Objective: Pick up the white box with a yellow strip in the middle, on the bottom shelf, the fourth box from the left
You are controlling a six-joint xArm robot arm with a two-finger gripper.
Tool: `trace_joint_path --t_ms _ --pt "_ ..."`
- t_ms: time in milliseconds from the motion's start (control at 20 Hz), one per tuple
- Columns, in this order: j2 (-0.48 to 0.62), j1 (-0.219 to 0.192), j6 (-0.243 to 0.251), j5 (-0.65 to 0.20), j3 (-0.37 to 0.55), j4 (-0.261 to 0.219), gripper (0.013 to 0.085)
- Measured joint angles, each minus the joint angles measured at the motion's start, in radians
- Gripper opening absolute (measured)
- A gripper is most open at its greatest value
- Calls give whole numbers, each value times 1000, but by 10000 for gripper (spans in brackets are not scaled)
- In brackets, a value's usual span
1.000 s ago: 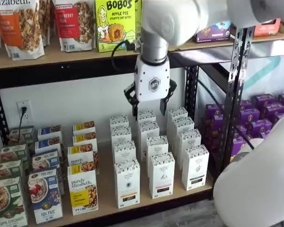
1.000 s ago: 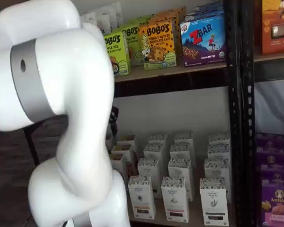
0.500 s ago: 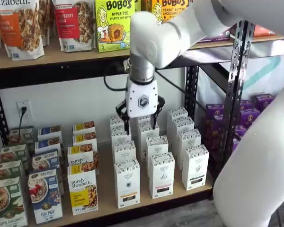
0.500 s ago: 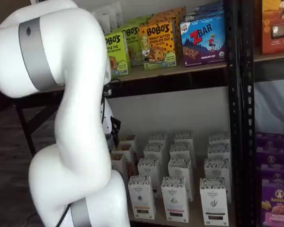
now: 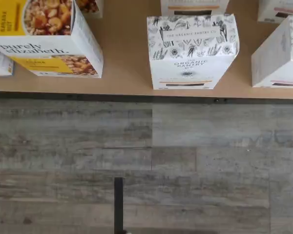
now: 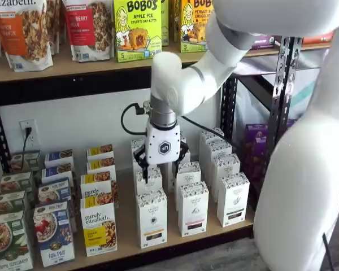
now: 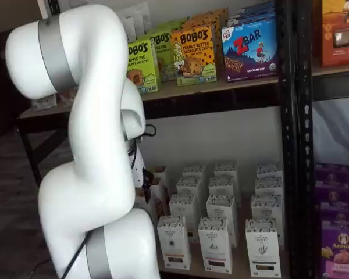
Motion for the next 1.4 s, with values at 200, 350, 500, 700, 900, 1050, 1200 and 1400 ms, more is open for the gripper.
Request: trace_joint_path --t_ms 200,350,500,700,900,1050,1200,1400 --pt "82 -16 -4 -58 -16 -14 850" --pt "148 -33 -19 -101 -37 -14 850" --pt "213 -49 -25 -126 -69 -25 850" --pt "298 -72 -36 -167 -114 -36 850" --pt "380 -89 -29 -199 -165 -64 850" --pt "437 -93 -84 -227 -201 -9 850" --pt "497 -94 -101 -248 -245 7 850" --pt "553 -96 -92 -234 -303 -3 850"
